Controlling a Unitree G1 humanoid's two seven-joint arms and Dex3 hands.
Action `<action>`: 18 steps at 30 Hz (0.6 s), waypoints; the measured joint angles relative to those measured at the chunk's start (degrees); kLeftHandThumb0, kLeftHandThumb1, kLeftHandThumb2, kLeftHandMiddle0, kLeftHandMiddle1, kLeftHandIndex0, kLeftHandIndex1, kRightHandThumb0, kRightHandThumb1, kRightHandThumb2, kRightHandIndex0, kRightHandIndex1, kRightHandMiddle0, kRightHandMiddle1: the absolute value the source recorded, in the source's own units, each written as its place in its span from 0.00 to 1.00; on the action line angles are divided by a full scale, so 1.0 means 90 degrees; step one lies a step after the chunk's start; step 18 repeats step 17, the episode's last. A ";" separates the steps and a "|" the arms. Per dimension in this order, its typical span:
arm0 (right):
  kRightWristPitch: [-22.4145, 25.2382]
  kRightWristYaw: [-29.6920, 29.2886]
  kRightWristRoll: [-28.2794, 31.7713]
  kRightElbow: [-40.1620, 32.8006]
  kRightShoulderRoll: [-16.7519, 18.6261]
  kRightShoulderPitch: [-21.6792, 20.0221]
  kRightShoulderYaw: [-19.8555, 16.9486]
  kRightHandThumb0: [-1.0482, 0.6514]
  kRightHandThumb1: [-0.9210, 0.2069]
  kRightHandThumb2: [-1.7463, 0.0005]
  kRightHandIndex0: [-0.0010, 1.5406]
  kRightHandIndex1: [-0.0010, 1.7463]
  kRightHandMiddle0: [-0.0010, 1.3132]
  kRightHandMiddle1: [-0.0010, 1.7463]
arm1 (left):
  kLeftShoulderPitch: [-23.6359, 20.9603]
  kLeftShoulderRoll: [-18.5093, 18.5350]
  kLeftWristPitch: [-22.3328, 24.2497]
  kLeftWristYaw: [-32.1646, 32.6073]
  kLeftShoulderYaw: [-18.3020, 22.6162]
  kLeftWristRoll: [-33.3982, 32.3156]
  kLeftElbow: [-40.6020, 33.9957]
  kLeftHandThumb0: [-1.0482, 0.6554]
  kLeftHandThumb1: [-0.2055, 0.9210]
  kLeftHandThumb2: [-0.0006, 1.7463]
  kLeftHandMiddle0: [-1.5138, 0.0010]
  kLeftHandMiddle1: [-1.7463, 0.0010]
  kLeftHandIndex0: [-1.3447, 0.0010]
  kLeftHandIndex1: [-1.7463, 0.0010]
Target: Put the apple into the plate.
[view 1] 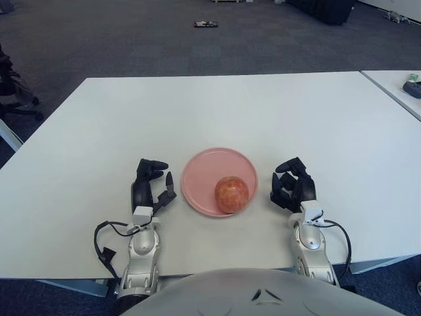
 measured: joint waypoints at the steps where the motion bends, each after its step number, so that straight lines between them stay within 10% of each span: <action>1: 0.0000 0.0000 0.0000 0.0000 0.0000 0.0001 0.0001 0.37 0.34 0.40 0.55 1.00 0.34 1.00 | 0.0000 0.0000 0.0000 0.0000 0.0000 0.0000 0.0000 0.37 0.67 0.59 0.56 0.00 0.68 0.00; 18: -0.0026 -0.0048 -0.0010 -0.0004 0.0001 0.0033 0.0020 0.37 0.35 0.40 0.55 1.00 0.34 1.00 | 0.0011 -0.0006 -0.0002 -0.0047 0.0001 -0.0022 -0.0013 0.37 0.67 0.59 0.55 0.00 0.68 0.00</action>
